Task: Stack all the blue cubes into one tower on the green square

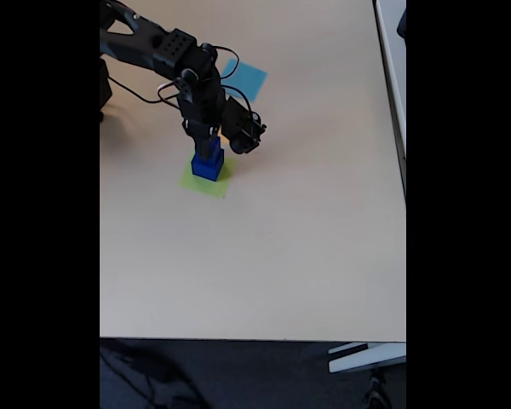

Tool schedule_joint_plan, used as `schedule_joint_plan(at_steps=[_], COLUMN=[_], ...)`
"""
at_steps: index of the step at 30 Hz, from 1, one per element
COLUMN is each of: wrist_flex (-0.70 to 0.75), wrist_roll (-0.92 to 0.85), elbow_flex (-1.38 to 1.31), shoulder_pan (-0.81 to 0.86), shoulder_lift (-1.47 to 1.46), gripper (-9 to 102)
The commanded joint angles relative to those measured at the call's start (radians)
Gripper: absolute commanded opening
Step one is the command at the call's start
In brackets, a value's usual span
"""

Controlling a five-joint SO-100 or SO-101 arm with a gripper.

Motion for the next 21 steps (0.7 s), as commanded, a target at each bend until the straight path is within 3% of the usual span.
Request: schedule_joint_plan(at_steps=[1, 21], wrist_flex=[-0.017, -0.020], wrist_roll=[0.012, 0.014], elbow_flex=[-0.009, -0.009], shoulder_pan=[-0.008, -0.009], shoulder_lift=[0.009, -0.002], gripper=[0, 3])
